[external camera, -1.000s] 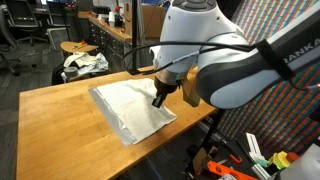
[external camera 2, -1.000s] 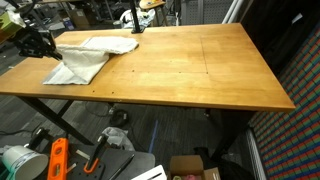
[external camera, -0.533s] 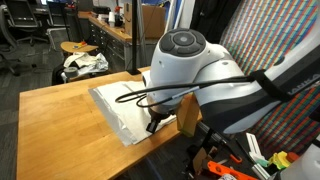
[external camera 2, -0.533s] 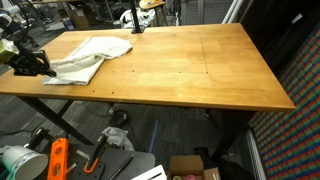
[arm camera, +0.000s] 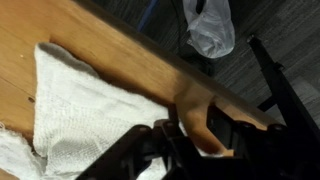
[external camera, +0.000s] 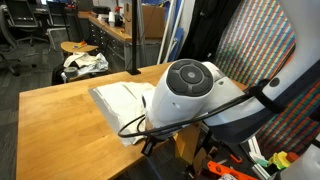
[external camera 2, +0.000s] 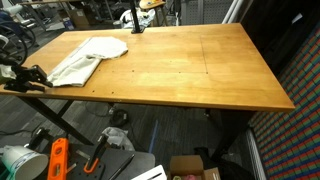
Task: Fold the cloth once
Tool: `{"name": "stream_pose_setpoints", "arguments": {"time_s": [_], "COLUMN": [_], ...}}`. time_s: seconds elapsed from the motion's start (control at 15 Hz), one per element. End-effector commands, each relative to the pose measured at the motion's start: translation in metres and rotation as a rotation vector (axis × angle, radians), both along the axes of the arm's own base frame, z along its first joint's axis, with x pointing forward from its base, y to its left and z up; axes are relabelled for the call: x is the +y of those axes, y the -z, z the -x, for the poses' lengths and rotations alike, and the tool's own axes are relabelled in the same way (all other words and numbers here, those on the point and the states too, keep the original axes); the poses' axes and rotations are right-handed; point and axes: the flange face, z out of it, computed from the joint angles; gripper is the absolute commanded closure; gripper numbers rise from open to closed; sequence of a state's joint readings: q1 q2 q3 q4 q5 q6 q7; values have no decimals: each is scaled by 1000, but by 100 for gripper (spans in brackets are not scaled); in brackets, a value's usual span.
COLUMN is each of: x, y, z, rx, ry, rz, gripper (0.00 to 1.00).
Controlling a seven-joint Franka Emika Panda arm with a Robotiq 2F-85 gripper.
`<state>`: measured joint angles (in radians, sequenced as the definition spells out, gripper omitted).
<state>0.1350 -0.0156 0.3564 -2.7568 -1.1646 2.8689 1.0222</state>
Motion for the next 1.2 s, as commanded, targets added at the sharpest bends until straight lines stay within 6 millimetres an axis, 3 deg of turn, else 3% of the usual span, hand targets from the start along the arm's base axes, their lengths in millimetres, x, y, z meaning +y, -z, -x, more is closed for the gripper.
{"name": "stream_pose_setpoints", "arguments": {"time_s": [0.0, 0.27, 0.6, 0.73, 0.87, 1.13], "x": [-8, -51, -126, -150, -163, -174], "y": [-13, -26, -9, -13, -25, -31], "z": [-3, -20, -39, -47, -54, -63], "rx": [-51, -96, -34, -80, -135, -170], "ry": [18, 43, 92, 196, 280, 345], "rz": [-105, -151, -135, -59, -51, -4], "gripper": [29, 1, 0, 0, 0, 0]}}
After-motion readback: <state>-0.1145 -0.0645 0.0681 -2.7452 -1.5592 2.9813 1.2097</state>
